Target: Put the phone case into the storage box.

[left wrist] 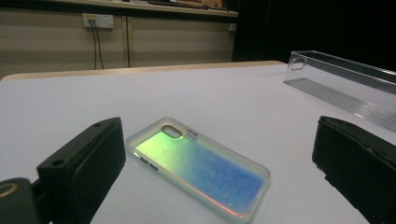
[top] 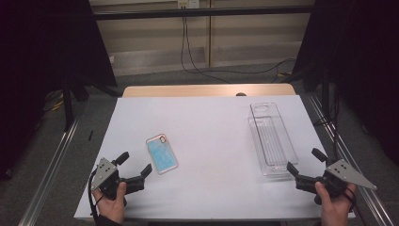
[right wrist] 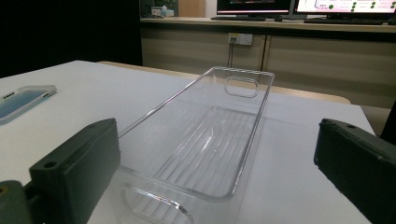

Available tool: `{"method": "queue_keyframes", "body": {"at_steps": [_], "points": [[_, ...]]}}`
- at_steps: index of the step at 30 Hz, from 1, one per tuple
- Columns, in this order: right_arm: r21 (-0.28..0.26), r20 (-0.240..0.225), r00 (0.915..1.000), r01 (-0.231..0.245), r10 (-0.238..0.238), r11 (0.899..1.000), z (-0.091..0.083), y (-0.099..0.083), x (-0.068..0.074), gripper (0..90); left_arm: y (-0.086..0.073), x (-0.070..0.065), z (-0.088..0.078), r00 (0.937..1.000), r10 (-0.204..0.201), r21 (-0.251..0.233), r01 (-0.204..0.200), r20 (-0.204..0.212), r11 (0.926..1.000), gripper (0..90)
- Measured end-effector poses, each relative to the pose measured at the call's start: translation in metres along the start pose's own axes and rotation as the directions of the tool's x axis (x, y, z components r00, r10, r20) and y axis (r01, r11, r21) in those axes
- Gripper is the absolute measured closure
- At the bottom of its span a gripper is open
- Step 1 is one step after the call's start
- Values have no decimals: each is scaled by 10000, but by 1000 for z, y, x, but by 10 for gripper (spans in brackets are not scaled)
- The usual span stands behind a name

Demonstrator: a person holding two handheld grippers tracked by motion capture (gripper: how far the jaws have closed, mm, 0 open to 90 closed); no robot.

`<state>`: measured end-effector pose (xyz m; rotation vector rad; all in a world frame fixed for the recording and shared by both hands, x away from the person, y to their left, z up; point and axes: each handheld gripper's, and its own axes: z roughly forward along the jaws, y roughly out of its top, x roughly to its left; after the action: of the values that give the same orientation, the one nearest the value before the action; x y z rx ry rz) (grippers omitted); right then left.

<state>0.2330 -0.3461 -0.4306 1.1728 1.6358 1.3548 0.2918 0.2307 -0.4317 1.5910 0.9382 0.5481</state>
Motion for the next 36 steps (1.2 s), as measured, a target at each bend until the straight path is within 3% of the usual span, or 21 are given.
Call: {"method": "queue_keyframes", "body": {"at_steps": [4,9,10,16,17,19,30,36], "points": [[25,-49,10000,30,-30,10000,1,0,0,0,2,1,6,9998,-191,-143,191,28,9997,32],[-16,30,10000,-59,59,10000,0,0,-1,0,5,-2,13,9998,-116,4,116,142,9999,31],[-20,70,9999,-85,85,10000,0,0,-1,0,7,-5,17,9991,21,64,-24,434,10000,31],[-26,3,10000,3,-3,10000,0,0,0,0,10,-13,24,9965,456,-103,-450,707,9989,24],[-31,3,10000,-17,17,10000,0,0,0,0,11,-15,27,9932,732,-193,-717,907,9972,19],[-33,-15,10000,-15,15,10000,0,0,0,0,12,-16,29,9920,742,-148,-731,1021,9972,19],[-18,42,10000,-3,3,10000,1,0,1,0,15,-17,41,9930,797,-365,-768,872,9964,20],[-7,2,10000,-4,4,10000,1,0,1,0,18,-24,58,9906,973,-290,-949,966,9951,21]]}}
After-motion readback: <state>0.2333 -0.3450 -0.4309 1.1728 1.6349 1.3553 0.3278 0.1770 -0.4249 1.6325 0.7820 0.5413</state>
